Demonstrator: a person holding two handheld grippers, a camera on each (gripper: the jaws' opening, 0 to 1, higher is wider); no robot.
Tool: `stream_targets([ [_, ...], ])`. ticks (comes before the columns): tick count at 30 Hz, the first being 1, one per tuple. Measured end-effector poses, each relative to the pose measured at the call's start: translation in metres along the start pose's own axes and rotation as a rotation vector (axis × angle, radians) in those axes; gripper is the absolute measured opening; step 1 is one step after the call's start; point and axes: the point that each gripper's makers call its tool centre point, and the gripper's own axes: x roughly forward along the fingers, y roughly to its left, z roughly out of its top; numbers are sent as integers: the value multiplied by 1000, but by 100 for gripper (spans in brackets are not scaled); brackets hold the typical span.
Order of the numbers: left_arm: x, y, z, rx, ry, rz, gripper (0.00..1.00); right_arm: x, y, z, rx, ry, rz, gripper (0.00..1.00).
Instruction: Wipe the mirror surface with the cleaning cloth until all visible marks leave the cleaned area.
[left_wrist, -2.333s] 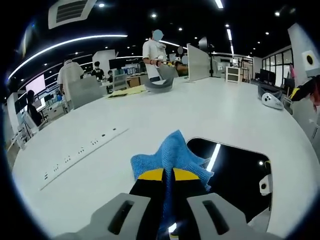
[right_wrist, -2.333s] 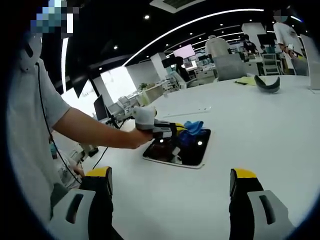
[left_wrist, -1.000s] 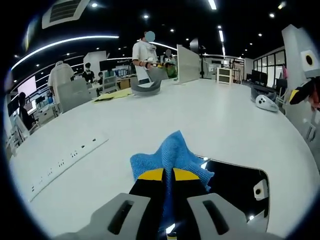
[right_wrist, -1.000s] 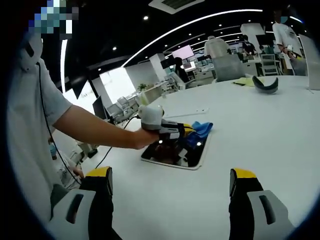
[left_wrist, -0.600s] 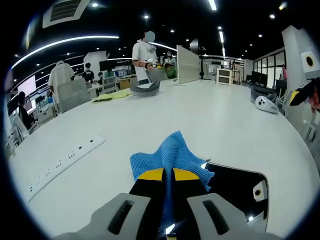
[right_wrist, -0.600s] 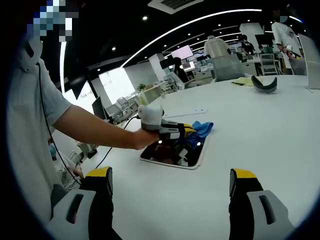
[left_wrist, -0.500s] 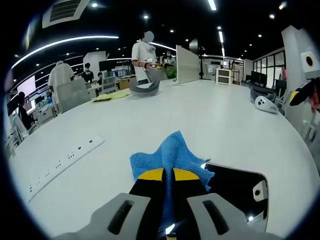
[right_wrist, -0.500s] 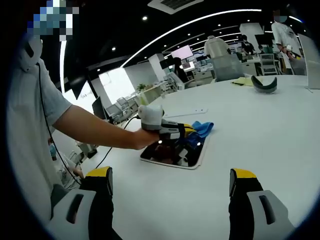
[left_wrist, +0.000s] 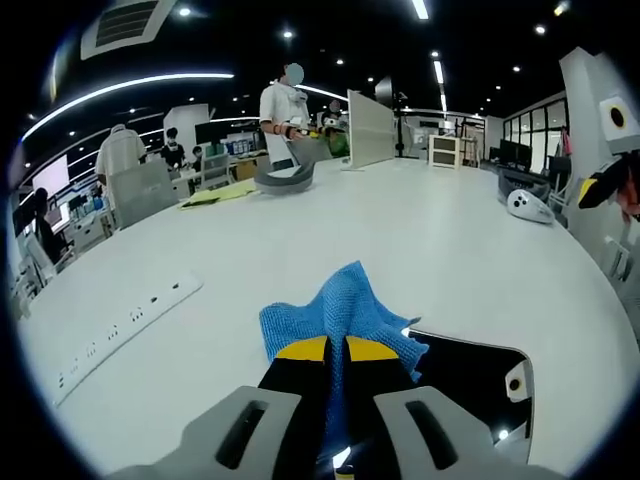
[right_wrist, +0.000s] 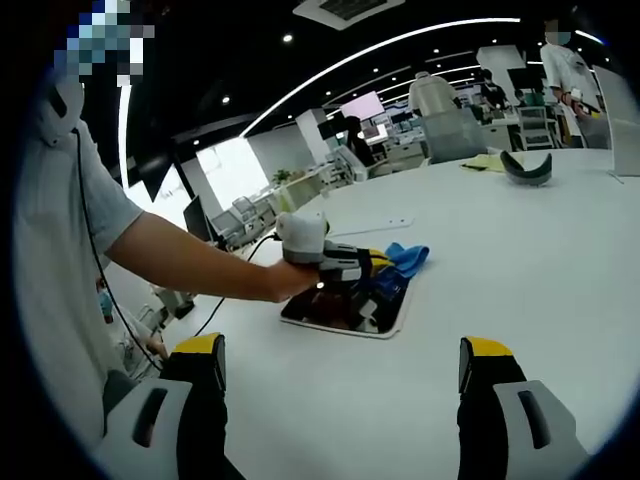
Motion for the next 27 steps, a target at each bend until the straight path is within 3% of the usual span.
stream_targets([
  [27,1,-8,0,-2,-7,-14,2,0,-1,-1,3,0,-5,97],
])
